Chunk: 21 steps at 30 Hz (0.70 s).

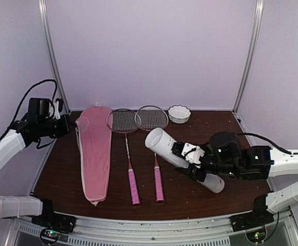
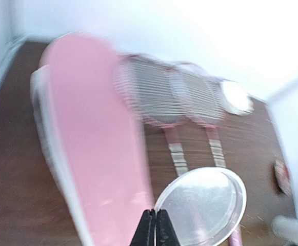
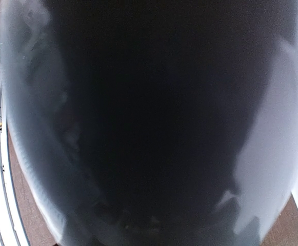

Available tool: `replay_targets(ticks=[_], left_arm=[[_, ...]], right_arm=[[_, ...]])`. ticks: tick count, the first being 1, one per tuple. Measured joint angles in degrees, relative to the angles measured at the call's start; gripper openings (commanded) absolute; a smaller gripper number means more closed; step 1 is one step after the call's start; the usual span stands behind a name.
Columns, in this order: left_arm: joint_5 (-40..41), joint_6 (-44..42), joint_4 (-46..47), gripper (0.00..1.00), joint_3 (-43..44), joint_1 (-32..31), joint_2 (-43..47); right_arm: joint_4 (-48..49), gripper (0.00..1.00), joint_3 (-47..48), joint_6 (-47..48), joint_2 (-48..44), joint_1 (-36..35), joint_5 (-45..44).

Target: Pack up the badminton gear

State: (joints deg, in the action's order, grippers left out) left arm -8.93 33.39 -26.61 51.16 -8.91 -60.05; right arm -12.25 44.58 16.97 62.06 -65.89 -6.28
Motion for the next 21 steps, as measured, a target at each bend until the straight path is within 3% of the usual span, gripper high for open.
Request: replay_targets(ticks=[10, 21], left_arm=[[-20.70, -14.36, 4.90, 0.00, 14.51, -21.14, -1.64], [-21.75, -28.63, -3.23, 0.00, 26.93, -38.18, -11.37]], right_arm=[[-0.04, 0.26, 2.73, 2.86, 2.29, -0.90, 0.04], [-1.51, 0.24, 4.90, 4.26, 4.11, -2.14, 0.02]])
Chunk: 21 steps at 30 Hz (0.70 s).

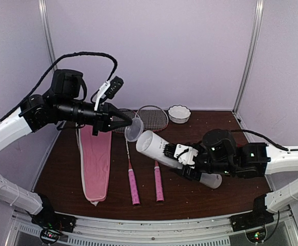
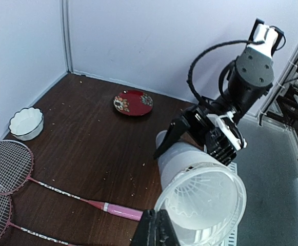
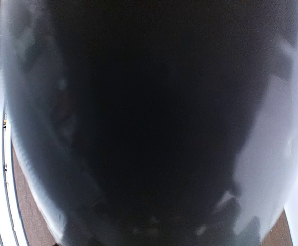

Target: Pack up the badminton gear

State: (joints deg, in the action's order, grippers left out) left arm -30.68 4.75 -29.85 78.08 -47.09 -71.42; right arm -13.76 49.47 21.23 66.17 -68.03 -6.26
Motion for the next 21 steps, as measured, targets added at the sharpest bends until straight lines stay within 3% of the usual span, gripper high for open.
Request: replay_targets(ticks=[6, 21], left_arm=[[2.45, -3.65, -3.69, 0.00, 1.07, -3.61, -3.10], [5.31, -5.25, -4.94, 0.00, 3.28, -4.76, -5.18]], right_arm=[[-0.09, 0.23, 0.04, -0.39, 0.00, -0.09, 0.00], [-0.17, 0.23, 0.04, -0.85, 0.76, -0.09, -0.02]])
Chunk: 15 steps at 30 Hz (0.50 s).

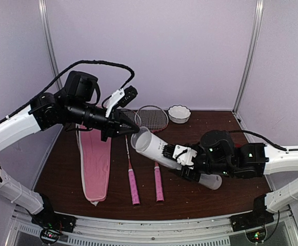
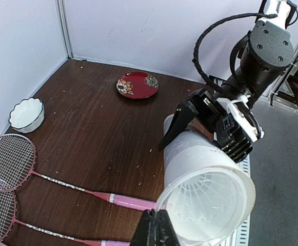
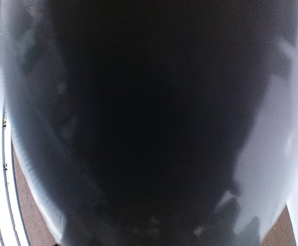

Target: Pack up the badminton gear

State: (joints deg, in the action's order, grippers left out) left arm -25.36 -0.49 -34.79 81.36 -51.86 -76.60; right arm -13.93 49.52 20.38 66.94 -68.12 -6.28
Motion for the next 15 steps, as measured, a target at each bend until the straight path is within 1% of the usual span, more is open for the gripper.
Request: replay_targets(ticks=[15], left_arm=[[-0.13, -0.44, 0.68, 0.00, 0.00, -0.98, -0.68]], right_arm=[[0.11, 0.22, 0.00, -1.53, 0.04, 0.00, -0.79]])
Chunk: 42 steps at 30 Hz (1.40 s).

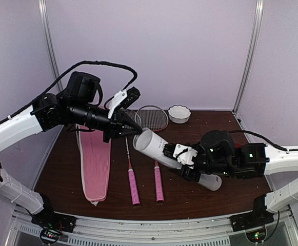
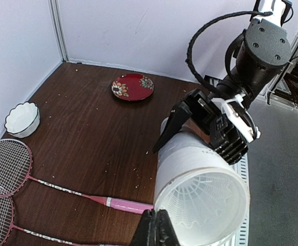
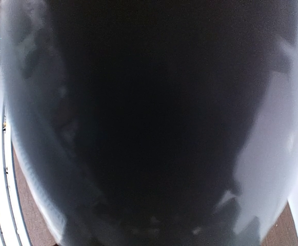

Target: Pack up the badminton gear

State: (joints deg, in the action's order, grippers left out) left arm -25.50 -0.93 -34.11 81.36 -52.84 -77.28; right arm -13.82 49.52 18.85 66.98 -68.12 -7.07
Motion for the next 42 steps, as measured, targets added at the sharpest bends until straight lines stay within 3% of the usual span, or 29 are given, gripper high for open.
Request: replay_targets(ticks=[12, 13, 19, 22, 32, 42], left_arm=[[-1.62, 0.13, 3.26, 0.00, -0.74, -0.17, -0.35], [-1.53, 0.13, 3.28, 0.02, -0.74, -0.26, -0.48], [-0.17, -0.11, 2.73, 0.33, -0.57, -0.98, -1.81], [0.52, -0.28, 2.58, 0.41, -0.57, -1.09, -2.32], [1.31, -0.72, 2.25, 0.49, 0.37, -2.25, -2.99], [-1.55, -0.94, 1.86, 0.51, 1.07, -2.23, -6.56]], right_arm=[[0.28, 0.21, 0.00, -0.17, -0.83, -0.02, -0.63], [0.26, 0.21, -0.02, -0.17, -0.85, -0.02, -0.68], [-0.02, 0.21, -0.44, -0.48, -1.16, -0.02, -1.46], [-0.09, 0.21, -0.81, -0.79, -1.25, 0.09, -2.32], [-0.24, 0.21, -1.05, -0.85, -1.46, 0.09, -3.04], [-4.35, 0.20, -1.38, 0.24, -2.21, 0.11, -3.23]])
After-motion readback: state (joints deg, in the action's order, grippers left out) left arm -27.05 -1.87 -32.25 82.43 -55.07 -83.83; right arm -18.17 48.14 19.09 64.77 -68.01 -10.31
